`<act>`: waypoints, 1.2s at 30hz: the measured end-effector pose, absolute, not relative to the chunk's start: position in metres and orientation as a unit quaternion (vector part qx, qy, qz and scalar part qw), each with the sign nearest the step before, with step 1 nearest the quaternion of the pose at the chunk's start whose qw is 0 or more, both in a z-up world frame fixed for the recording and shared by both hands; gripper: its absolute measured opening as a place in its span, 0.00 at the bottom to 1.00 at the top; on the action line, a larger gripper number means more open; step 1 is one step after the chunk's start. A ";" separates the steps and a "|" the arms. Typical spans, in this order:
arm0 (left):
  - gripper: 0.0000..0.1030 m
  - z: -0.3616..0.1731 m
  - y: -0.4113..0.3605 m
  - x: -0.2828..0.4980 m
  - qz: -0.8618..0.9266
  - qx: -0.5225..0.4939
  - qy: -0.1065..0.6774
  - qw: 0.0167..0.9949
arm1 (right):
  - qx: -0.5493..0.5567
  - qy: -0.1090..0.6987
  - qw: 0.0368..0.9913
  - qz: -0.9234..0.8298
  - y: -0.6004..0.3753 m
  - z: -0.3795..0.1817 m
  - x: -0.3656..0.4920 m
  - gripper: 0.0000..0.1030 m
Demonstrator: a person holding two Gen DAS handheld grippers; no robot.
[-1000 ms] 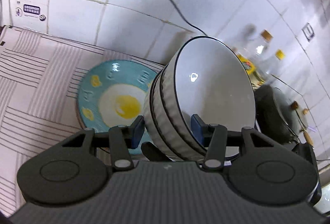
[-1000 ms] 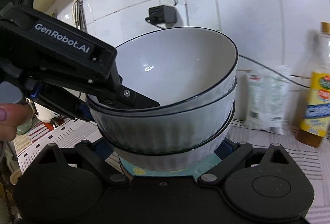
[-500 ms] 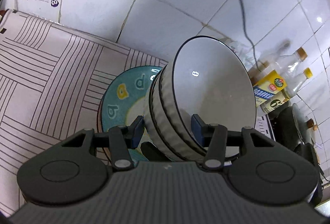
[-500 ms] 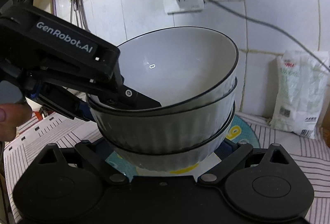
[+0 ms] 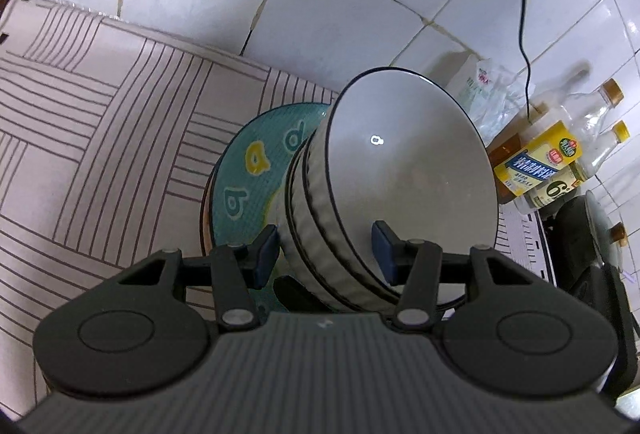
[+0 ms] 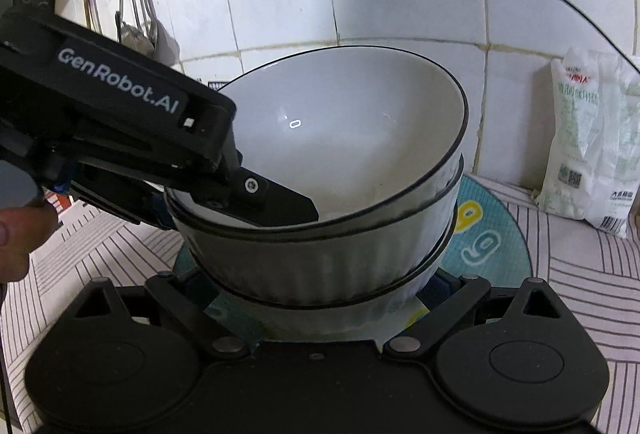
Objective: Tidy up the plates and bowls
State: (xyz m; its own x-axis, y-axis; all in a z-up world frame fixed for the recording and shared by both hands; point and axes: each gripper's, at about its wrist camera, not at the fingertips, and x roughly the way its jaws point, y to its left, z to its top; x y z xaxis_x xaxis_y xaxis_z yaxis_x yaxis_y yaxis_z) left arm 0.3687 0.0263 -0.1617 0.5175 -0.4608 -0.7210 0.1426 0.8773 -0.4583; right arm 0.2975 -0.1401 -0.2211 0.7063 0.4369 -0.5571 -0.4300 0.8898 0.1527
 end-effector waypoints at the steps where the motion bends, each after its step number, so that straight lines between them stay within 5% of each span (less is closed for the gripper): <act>1: 0.48 -0.162 0.028 0.369 -0.178 -0.177 0.461 0.851 | 0.004 0.302 0.924 0.235 -0.139 -0.222 0.297 0.96; 14: 0.51 -0.149 0.019 0.368 -0.145 -0.137 0.465 0.863 | -0.007 0.321 0.922 0.217 -0.133 -0.220 0.296 0.97; 36: 0.65 -0.005 0.038 0.247 -0.128 -0.057 0.373 0.917 | 0.012 0.343 0.936 0.081 -0.153 -0.116 0.198 0.97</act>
